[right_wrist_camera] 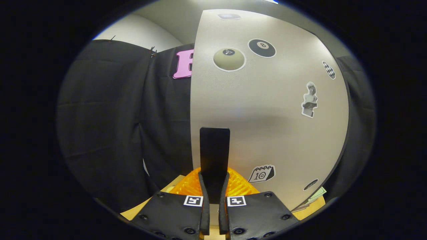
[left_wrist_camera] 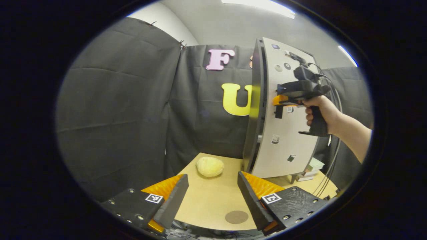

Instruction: Open the cabinet door with the right hand, grasp the bottle in the cabinet with the left hand and place it on the coaster, then close the cabinet door with the right hand.

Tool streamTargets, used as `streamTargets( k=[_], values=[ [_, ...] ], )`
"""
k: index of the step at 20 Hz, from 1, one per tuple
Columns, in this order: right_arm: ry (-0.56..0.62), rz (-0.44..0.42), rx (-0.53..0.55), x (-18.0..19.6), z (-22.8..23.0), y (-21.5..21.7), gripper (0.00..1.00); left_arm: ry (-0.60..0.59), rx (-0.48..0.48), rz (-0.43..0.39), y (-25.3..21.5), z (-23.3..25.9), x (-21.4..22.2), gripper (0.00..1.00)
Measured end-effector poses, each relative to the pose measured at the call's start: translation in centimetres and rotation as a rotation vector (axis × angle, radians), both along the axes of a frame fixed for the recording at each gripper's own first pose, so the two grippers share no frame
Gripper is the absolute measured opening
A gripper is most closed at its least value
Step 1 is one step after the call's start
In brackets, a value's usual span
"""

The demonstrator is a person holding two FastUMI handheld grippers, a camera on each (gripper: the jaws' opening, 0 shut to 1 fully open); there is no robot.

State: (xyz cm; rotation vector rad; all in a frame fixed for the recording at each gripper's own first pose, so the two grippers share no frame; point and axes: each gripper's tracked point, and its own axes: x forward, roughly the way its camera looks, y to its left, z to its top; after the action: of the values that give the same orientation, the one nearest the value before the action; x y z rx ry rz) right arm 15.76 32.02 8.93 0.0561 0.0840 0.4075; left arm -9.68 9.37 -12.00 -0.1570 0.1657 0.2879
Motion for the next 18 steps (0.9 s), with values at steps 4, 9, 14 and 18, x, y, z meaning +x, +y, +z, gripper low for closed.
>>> streamTargets(
  k=[4, 9, 14, 18],
  values=[
    [-0.005, 0.054, 0.009, -2.4, -0.1, -0.9, 0.12, 0.008, 0.002, -0.008, -0.9, -0.6, -0.4, 0.89],
    [-0.017, 0.091, 0.029, -4.0, -0.2, -2.4, 0.13, 0.011, 0.019, -0.029, -2.5, -0.8, -0.6, 0.89],
    [-0.005, 0.097, 0.059, -4.8, -0.5, -3.9, 0.12, 0.008, 0.007, -0.065, -4.1, -0.4, 1.1, 0.89],
    [0.000, 0.061, 0.058, -5.3, -0.7, -5.4, 0.12, -0.011, 0.021, -0.124, -5.8, 0.7, 2.8, 0.91]
  ],
)
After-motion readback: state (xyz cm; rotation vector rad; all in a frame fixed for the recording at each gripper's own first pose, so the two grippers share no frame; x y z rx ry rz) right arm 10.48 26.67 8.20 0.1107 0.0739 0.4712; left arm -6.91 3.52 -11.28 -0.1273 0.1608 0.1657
